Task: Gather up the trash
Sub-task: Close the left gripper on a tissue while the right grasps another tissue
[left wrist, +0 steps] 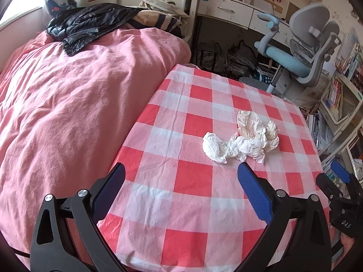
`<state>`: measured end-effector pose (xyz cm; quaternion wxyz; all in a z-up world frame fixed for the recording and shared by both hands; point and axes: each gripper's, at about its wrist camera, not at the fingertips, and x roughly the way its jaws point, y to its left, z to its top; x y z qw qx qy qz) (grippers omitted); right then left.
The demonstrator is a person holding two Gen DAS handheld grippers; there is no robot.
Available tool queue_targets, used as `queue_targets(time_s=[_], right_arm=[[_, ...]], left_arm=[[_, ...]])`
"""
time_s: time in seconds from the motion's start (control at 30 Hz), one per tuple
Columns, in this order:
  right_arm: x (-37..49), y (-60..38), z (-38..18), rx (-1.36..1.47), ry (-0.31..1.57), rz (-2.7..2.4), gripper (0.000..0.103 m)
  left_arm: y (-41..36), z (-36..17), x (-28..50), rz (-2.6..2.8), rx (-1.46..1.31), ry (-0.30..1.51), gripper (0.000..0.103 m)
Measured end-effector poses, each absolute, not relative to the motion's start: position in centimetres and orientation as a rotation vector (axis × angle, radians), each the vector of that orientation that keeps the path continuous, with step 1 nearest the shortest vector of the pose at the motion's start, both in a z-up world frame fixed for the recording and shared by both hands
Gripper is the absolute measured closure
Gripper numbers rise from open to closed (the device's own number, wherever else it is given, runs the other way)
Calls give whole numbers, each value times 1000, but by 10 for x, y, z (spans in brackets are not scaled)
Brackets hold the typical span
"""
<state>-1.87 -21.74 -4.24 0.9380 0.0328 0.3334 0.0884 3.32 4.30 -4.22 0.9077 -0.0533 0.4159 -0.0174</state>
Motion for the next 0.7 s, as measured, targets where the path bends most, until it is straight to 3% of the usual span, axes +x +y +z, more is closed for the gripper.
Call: queue_targets(time_s=[0.37, 0.53, 0.7], right_arm=[[25, -212, -64, 52, 762, 180, 8], [63, -234, -75, 203, 792, 169, 25], [92, -234, -89, 308, 826, 201, 29]], left_arm=[[12, -77, 96, -72, 30, 937, 9], [0, -88, 117, -80, 44, 957, 9], [-7, -98, 135, -76, 39, 970, 9]])
